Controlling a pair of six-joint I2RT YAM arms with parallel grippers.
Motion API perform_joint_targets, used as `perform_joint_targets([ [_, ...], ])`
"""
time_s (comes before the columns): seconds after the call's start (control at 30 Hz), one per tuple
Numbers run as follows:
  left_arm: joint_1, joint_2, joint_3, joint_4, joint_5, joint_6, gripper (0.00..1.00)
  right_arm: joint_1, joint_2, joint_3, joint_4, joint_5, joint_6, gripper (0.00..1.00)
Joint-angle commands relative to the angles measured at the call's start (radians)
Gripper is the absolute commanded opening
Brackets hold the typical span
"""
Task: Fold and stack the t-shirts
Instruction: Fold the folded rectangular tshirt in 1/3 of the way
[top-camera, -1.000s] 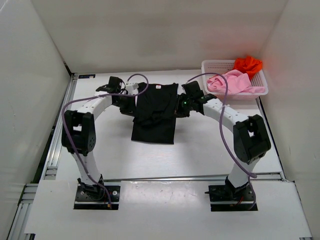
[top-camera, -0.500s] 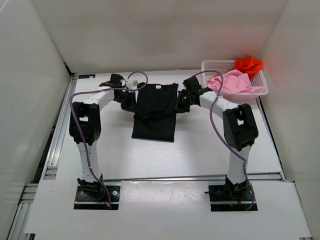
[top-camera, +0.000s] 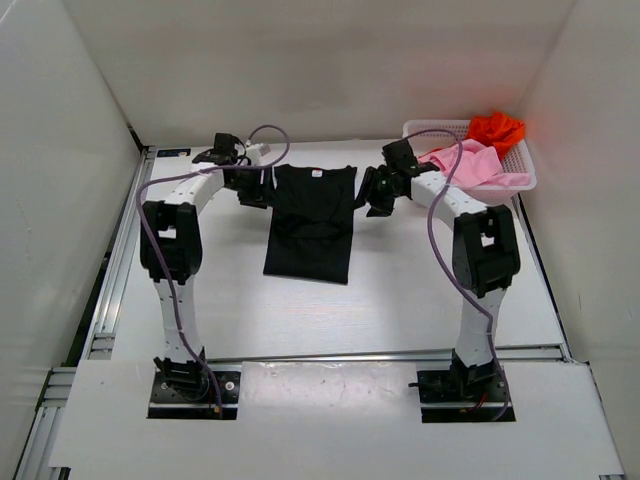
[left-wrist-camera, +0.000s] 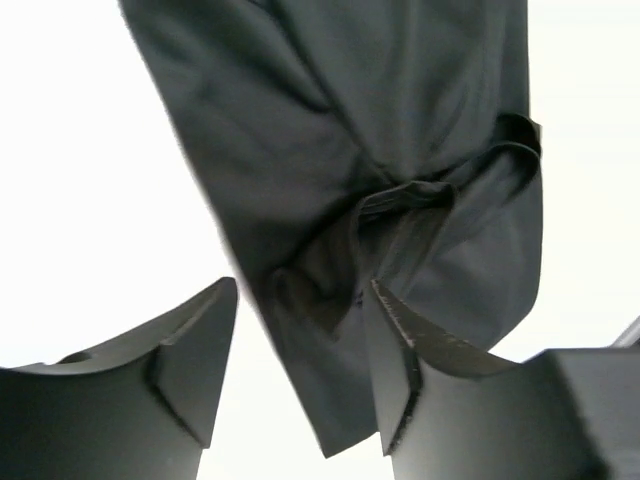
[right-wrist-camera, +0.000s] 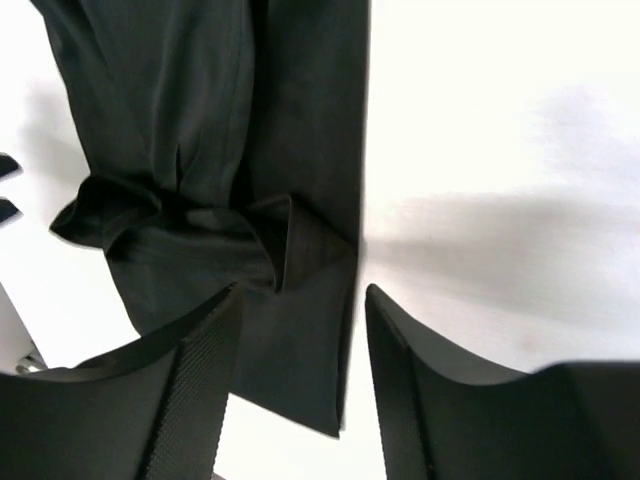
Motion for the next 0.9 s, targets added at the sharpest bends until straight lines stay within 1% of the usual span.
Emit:
perform_joint_targets([
  [0.0,0.031,-0.19,-0.009,0.005,-0.064,0.007,0.65,0.001,-0.155,-0.062,-0.074,0.039,-0.042,0.58],
  [0.03,0.031,-0.227,-0.043,0.005,-0.145,0.007,0.65,0.012,-0.175,-0.091,-0.1,0.024,-0.042,0.58],
  [0.07,0.031,-0.267,-0.085,0.005,-0.179,0.007,0.65,0.023,-0.209,-0.125,-0.1,0.004,-0.042,0.58],
  [0.1,0.022,-0.336,-0.173,0.005,-0.204,0.007,0.65,0.023,-0.223,-0.198,-0.109,-0.039,-0.042,0.59],
  [0.13,0.022,-0.364,-0.218,-0.005,-0.218,0.007,0.65,0.04,-0.237,-0.235,-0.109,-0.051,-0.031,0.59],
  [0.2,0.011,-0.404,-0.295,-0.025,-0.218,0.007,0.6,0.073,-0.255,-0.3,-0.1,-0.062,-0.031,0.59],
  [0.23,-0.001,-0.414,-0.36,-0.05,-0.204,0.007,0.59,0.084,-0.264,-0.355,-0.088,-0.1,-0.031,0.59],
  [0.27,-0.01,-0.424,-0.39,-0.065,-0.187,0.007,0.59,0.093,-0.264,-0.381,-0.061,-0.12,-0.031,0.59],
  [0.33,-0.01,-0.405,-0.457,-0.108,-0.105,0.007,0.59,0.103,-0.264,-0.438,-0.025,-0.166,-0.031,0.59],
  [0.4,-0.021,-0.384,-0.484,-0.108,-0.069,0.007,0.59,0.103,-0.243,-0.461,0.022,-0.212,-0.031,0.61],
  [0.5,-0.032,-0.329,-0.484,-0.108,-0.123,0.007,0.6,0.103,-0.234,-0.489,0.073,-0.223,-0.002,0.61],
  [0.57,-0.032,-0.3,-0.456,-0.108,-0.123,0.007,0.64,0.103,-0.222,-0.507,0.11,-0.266,0.015,0.61],
  [0.63,-0.042,-0.286,-0.444,-0.108,-0.098,0.007,0.64,0.112,-0.208,-0.507,0.134,-0.295,0.029,0.61],
  [0.77,-0.062,-0.277,-0.485,-0.108,-0.089,0.007,0.65,0.112,-0.171,-0.53,0.157,-0.334,0.029,0.61],
  [0.87,-0.062,-0.267,-0.511,-0.095,-0.054,0.007,0.65,0.112,-0.142,-0.552,0.157,-0.366,0.041,0.61],
])
